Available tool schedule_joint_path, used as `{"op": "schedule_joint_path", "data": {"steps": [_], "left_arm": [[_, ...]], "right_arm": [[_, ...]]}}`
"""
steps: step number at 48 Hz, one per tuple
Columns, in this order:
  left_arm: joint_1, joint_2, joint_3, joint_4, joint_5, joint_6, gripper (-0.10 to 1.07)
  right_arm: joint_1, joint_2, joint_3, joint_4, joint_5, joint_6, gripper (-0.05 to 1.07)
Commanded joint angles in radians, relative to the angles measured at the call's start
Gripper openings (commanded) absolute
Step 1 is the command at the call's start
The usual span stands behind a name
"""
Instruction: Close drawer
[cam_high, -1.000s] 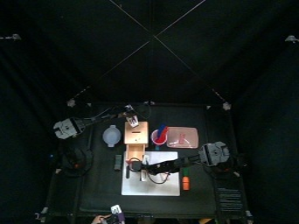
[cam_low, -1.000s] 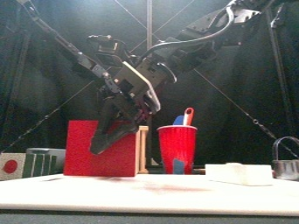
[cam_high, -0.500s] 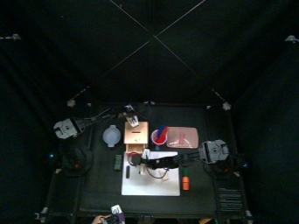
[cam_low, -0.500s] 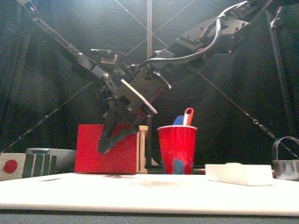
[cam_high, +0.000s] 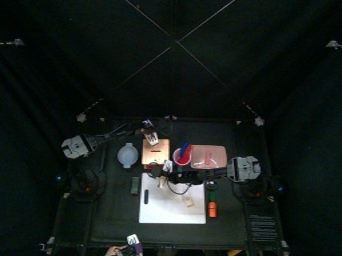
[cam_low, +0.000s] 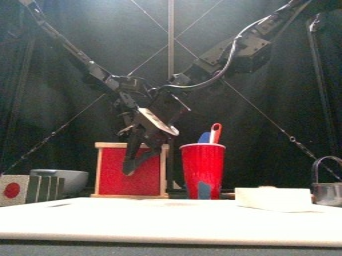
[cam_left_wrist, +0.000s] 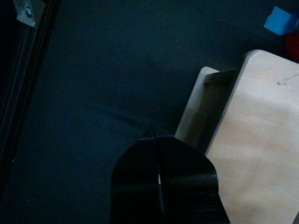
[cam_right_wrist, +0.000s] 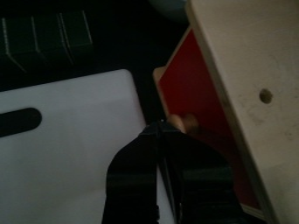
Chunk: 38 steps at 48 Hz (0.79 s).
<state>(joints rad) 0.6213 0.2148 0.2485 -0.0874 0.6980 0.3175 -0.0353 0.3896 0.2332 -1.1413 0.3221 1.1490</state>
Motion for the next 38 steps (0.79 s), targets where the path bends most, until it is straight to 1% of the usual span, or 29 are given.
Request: {"op": "schedule_joint_path", "data": {"steps": [1, 12, 16, 25, 31, 38], "left_arm": [[-0.009, -0.008, -0.011, -0.002, -0.005, 0.002, 0.11], [-0.011, -0.008, -0.008, 0.000, -0.006, 0.000, 0.11], [-0.009, -0.009, -0.008, -0.002, -0.008, -0.002, 0.11], [-0.005, -0.021, -0.011, -0.003, -0.060, -0.012, 0.11], [-0.002, -0.048, -0.017, -0.005, -0.094, -0.014, 0.11], [-0.006, -0.100, -0.011, -0.008, -0.120, -0.014, 0.11]], "right_arm": [[-0.025, -0.018, -0.031, -0.009, 0.008, 0.000, 0.20], [-0.018, -0.011, -0.040, -0.011, 0.025, 0.000, 0.20], [-0.015, -0.023, -0.040, -0.006, 0.026, 0.002, 0.20], [0.044, -0.067, -0.035, 0.000, 0.026, 0.002, 0.20], [0.091, -0.109, -0.021, 0.002, 0.031, 0.003, 0.20], [0.137, -0.189, 0.034, 0.011, 0.052, 0.005, 0.20]]}}
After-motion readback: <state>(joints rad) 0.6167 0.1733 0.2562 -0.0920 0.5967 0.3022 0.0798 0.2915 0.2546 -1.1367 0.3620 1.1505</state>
